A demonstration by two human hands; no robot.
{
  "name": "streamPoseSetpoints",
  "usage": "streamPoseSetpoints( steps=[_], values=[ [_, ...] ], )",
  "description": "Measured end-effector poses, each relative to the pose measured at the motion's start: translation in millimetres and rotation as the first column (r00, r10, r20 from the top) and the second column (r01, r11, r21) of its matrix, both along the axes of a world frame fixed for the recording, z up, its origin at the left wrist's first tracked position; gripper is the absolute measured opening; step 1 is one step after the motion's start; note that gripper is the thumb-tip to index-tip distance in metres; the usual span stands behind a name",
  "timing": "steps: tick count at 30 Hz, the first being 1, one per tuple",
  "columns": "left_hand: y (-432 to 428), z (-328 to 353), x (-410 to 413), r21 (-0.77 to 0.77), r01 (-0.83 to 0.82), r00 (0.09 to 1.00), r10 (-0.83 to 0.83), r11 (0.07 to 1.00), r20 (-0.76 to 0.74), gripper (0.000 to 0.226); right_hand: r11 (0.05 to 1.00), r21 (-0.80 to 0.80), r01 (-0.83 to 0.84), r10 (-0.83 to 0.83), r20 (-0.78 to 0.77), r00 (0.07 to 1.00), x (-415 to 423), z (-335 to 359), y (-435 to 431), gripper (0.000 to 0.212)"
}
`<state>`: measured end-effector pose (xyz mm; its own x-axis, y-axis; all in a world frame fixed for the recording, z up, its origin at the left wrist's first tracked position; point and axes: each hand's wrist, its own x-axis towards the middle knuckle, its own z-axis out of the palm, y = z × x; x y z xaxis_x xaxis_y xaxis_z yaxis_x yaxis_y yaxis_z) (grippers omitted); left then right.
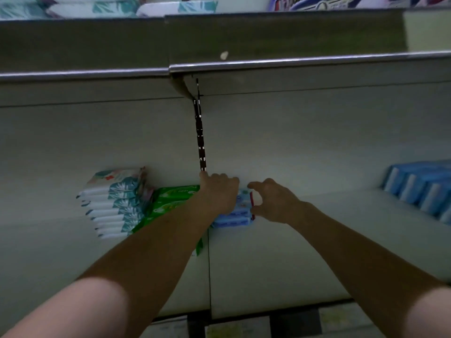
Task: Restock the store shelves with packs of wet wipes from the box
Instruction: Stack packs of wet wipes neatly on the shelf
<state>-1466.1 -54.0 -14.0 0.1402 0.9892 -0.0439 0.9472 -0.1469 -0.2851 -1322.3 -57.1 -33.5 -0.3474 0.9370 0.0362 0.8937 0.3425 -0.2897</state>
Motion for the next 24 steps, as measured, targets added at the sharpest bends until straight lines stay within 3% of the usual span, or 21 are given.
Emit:
streamPoseSetpoints(
  steps=[14, 24],
  values=[
    [-29.7, 42.8, 43.3, 0.070, 0.091, 0.996, -0.090, 0.993, -0.028, 0.059, 0.991, 0.068, 0.112, -0.111, -0.019, 0.994, 34.4, 42.8, -45.9, 0.068],
    [-33.0, 57.2, 47.8, 0.078, 0.066, 0.997, -0.064, 0.995, -0.035, 0.057, 0.991, 0.097, 0.095, -0.093, -0.016, 0.995, 40.2, 54.3, -43.6, 0.067]
  ],
)
